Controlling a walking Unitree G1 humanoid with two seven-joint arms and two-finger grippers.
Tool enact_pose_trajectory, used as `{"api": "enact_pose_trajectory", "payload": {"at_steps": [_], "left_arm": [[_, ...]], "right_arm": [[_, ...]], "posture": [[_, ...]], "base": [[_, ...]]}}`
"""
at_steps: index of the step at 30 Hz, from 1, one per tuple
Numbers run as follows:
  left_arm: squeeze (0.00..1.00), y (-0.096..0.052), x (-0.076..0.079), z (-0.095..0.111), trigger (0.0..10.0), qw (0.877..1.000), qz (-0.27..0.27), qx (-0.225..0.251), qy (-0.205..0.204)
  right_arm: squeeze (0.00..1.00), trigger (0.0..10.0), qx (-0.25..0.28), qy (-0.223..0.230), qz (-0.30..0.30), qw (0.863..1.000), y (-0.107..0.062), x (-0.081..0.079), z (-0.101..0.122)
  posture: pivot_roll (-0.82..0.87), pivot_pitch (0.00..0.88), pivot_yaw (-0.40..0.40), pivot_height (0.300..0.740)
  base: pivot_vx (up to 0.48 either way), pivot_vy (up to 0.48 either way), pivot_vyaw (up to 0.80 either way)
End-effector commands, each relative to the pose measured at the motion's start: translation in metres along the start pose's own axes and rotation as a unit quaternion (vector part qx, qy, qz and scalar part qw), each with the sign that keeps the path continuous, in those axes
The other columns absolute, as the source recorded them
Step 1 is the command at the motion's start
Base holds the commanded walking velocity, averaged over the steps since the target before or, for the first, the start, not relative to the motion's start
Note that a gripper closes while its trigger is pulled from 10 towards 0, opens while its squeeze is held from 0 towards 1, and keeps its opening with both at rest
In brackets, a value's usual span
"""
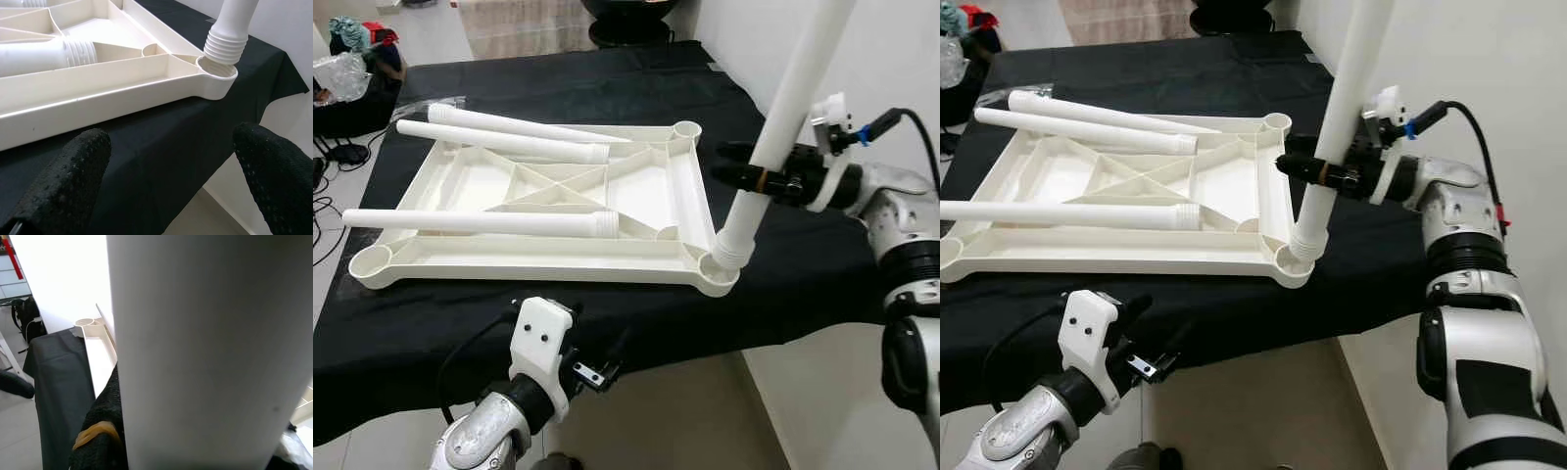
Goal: Building children table
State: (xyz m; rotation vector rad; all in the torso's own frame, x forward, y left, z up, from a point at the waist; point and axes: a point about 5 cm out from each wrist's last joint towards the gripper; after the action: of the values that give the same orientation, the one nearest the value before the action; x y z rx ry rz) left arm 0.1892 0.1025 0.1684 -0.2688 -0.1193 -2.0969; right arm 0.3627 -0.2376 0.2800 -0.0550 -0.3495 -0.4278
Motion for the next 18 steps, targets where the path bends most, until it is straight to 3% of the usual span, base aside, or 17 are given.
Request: {"api": "enact_pose_trajectory", "payload": {"at_steps": [1,7,18], "left_arm": [[0.0,0.0,-0.002,-0.003,10.0,1.0,0.001,-0.014,0.004],[0.0,0.004,-0.005,-0.003,10.0,1.0,0.002,-0.013,0.008],[0.0,0.007,-0.002,-0.004,10.0,1.0,-0.002,-0.01,0.009]], "right_arm": [[0.0,10.0,0.001,0.004,0.019,1.0,-0.002,-0.005,-0.007],[0.0,10.0,0.033,-0.008,0.042,0.999,0.002,-0.011,-0.002],[0.0,10.0,0.04,-0.008,0.057,0.998,0.011,-0.015,-0.003]], "posture": [[0.16,0.183,-0.005,0.74],[0.15,0.156,-0.004,0.74],[0.15,0.15,-0.013,0.74]], "base": [[0.0,0.0,0.0],[0.0,0.0,0.0],[0.0,0.0,0.0]]}}
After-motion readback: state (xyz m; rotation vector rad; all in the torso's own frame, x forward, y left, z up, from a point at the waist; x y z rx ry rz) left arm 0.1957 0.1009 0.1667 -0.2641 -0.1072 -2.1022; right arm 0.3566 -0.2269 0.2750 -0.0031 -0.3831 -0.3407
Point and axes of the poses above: a point about 5 cm out from each wrist's last joint towards the gripper, its own y axis pointing out of the wrist towards the gripper, its own z axis along the axis of the wrist's last joint, x = y × z, and after that the axes turned 10 degrees about -y, right-handed
